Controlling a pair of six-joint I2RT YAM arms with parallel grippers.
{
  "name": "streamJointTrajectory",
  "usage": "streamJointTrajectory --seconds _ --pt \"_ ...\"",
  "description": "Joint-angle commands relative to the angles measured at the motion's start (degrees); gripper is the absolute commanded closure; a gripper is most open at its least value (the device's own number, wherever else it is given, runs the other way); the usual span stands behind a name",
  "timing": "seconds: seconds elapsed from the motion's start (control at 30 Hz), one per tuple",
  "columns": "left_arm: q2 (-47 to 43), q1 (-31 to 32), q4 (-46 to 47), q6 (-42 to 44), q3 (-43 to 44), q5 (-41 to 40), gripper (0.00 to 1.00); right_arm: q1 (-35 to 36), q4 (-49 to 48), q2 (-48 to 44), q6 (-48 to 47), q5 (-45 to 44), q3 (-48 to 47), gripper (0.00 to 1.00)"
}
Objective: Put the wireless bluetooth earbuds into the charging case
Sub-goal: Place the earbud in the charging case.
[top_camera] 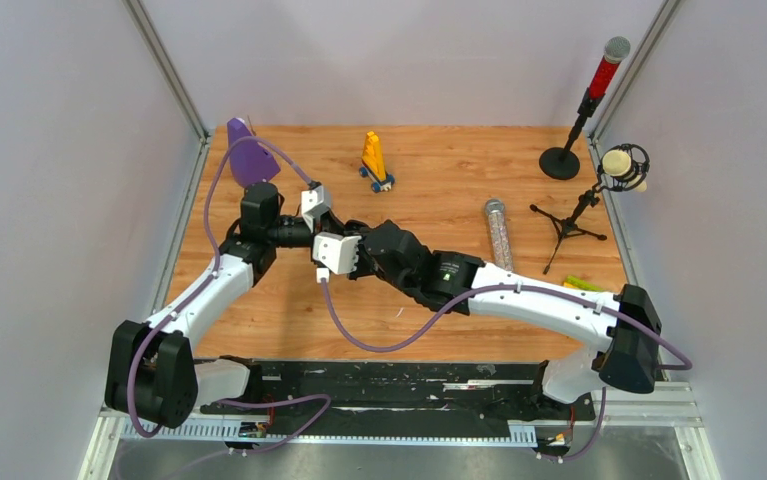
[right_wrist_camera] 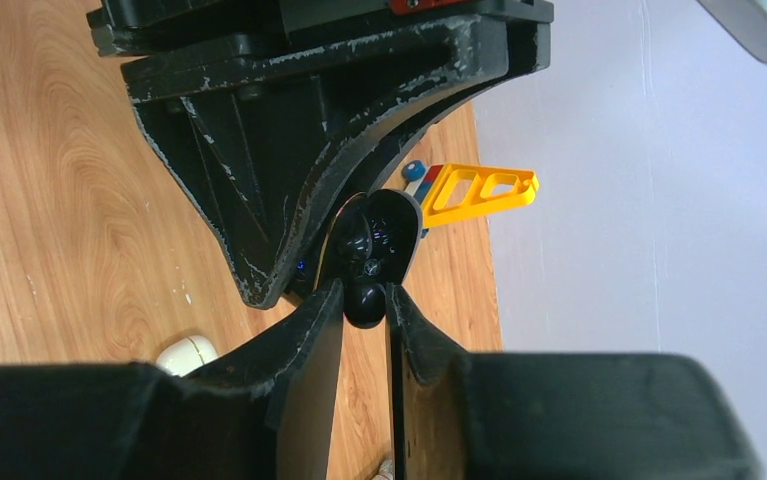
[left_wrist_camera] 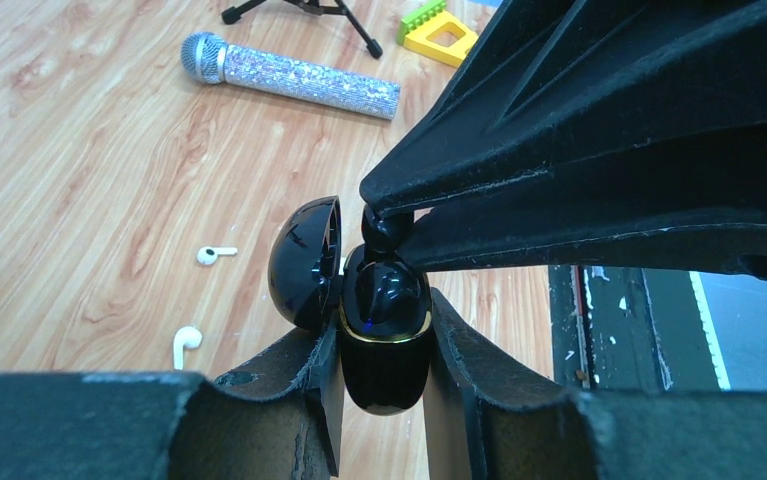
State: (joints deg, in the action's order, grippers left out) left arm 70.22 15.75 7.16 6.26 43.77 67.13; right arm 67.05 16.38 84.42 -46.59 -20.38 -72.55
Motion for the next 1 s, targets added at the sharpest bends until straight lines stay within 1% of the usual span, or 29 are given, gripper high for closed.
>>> streamJointTrajectory --seconds 0.0,0.33,0.5,0.6,0.7,0.8,0.9,0.97 --pt "-1.0 -0.4 5.4 -1.0 0.7 0.8 0.83 1.4 0.8 -1.5 2.4 0.5 0.2 0.75" --pt "-1.7 -1.0 5.7 -1.3 0.8 0.9 0.83 1.3 6.2 -2.2 5.4 3.5 -4.6 0.71" --pt "-1.9 -1.1 6.0 -1.5 0.8 1.1 0.83 1.3 7.5 -2.2 6.9 4.4 -7.4 0.62" --pt "-2.2 -1.2 6.0 -1.5 0.7 1.2 0.83 0.7 10.4 -2.3 8.7 6.2 -11.5 0.57" --pt "-2.5 -1.4 6.0 -1.5 0.6 1.3 0.84 -1.0 15.5 -2.6 12.0 10.0 -16.8 0.54" --pt "-2.7 -1.3 6.1 -1.5 0.7 1.5 0.84 -3.4 17.7 -3.4 14.3 12.5 -21.0 0.52" --pt "-2.8 -1.4 6.3 -1.8 0.7 1.6 0.84 -6.4 17.5 -4.2 14.9 12.4 -21.7 0.52" --pt "-2.9 -1.4 6.6 -2.0 0.8 1.8 0.84 -8.8 14.8 -4.6 15.5 11.3 -19.7 0.52"
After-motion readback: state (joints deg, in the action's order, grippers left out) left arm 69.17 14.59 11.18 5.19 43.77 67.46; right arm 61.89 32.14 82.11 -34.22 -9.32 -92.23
